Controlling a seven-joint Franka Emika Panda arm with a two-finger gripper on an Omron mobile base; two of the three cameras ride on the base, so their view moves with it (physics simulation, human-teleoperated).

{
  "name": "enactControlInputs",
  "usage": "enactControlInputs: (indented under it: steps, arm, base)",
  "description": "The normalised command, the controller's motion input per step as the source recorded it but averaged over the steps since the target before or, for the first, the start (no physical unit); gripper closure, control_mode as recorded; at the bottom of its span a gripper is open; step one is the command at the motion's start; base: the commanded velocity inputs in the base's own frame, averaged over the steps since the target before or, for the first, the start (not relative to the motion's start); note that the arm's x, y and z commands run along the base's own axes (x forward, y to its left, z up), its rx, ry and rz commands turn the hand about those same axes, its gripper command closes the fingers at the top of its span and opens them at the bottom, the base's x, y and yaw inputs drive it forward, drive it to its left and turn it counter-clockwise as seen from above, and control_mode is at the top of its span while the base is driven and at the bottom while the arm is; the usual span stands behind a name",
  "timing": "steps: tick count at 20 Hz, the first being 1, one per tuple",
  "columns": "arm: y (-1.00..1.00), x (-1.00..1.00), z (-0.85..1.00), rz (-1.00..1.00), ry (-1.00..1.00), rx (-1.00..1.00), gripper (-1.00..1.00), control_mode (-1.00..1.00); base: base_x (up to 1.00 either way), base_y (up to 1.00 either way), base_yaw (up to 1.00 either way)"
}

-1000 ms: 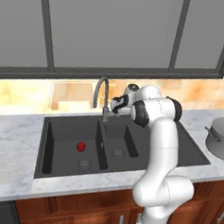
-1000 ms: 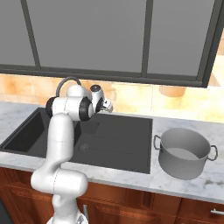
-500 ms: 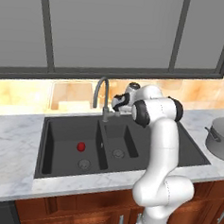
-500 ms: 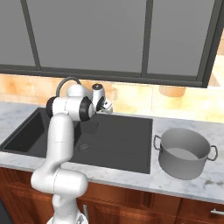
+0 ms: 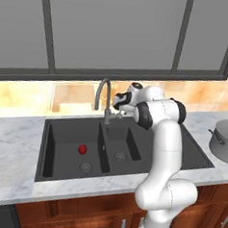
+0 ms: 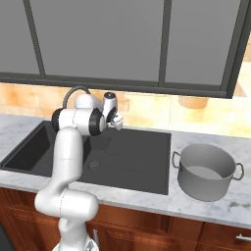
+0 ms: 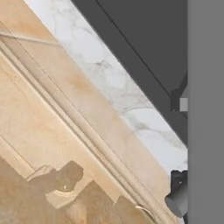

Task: Dump the tomato from the pot into the sink. Then turn on the water and wash the tomato. Then turn off the water and put the tomato back in the pot.

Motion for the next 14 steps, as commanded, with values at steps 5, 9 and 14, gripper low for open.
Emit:
enactControlInputs:
  steps: [5, 9, 14]
  arm:
    - [-1.0, 0.0, -0.44, -0.18, 0.16, 0.1, 1.0, -1.0]
    - [-1.0, 0.0, -0.45, -0.19, 0.16, 0.08, 1.0, -1.0]
    - [-1.0, -0.03, -0.43, -0.18, 0.14, 0.07, 1.0, -1.0]
  base:
    - [0.0, 0.0, 0.0]
    - [0.0, 0.0, 0.0]
    - [0.0, 0.0, 0.0]
